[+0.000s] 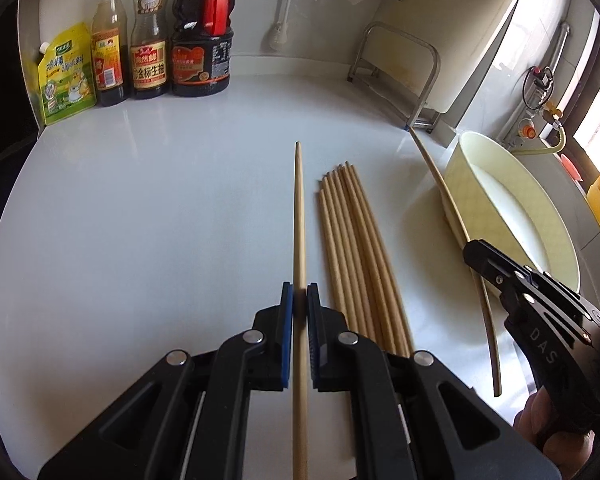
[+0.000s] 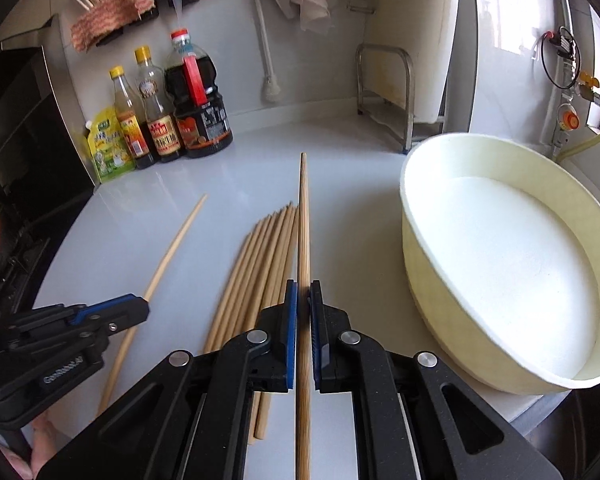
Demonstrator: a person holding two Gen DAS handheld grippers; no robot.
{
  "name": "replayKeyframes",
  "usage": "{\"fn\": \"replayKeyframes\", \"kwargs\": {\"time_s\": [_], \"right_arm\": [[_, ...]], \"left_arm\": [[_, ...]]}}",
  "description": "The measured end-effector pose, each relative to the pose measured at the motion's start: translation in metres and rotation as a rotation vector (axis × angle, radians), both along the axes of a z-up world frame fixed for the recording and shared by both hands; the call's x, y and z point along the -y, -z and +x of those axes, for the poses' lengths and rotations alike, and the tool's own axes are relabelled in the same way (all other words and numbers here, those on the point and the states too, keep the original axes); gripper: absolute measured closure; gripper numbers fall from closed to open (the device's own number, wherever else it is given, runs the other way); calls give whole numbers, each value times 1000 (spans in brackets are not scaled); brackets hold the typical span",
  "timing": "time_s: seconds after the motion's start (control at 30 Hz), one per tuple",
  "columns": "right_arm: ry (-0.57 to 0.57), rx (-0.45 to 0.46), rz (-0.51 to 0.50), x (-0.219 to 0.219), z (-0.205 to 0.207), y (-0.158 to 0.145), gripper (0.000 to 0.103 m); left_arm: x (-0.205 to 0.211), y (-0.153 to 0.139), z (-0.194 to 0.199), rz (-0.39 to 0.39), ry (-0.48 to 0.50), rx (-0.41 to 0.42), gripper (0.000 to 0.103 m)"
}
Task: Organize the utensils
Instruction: 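Carry both chopsticks over the cream basin and open both tools, then withdraw both open tools from the basin back toward the chopstick row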
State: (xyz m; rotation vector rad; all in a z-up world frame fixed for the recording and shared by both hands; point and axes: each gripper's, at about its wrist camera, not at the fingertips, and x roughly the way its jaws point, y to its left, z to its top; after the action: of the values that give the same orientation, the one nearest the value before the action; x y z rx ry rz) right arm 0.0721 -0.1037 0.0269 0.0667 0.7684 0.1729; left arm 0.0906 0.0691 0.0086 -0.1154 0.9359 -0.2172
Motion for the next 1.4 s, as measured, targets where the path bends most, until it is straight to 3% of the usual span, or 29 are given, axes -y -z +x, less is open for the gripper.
{"fn": "replayKeyframes", "kwargs": {"time_s": [0.3, 0.53, 0.7, 0.8, 1.07, 1.13, 1.2, 1.27, 1.4], "right_arm": [[123, 92, 33, 64, 8, -50, 97], [294, 56, 76, 147, 15, -49, 97], [372, 14, 119, 190, 18, -34, 97], [396, -21, 126, 204, 24, -20, 97], [423, -72, 171, 221, 31, 3, 97], [439, -65, 181, 225, 28, 3, 93], [449, -55, 187, 226, 26, 1, 85], [451, -46, 182, 225, 24, -3, 84], [432, -25, 180, 218, 20, -12, 84]], "left_arm": [[59, -62, 25, -51, 103, 133, 95], [139, -92, 48, -86, 239, 177, 95], [201, -80, 67, -86, 355, 122, 95], [230, -62, 78, -40, 385, 96, 95], [260, -25, 97, 0, 411, -5, 94], [260, -24, 98, 4, 397, -2, 83], [256, -27, 99, -4, 377, 8, 64], [248, -32, 98, -8, 355, 28, 54], [223, -47, 93, -12, 309, 60, 53]]}}
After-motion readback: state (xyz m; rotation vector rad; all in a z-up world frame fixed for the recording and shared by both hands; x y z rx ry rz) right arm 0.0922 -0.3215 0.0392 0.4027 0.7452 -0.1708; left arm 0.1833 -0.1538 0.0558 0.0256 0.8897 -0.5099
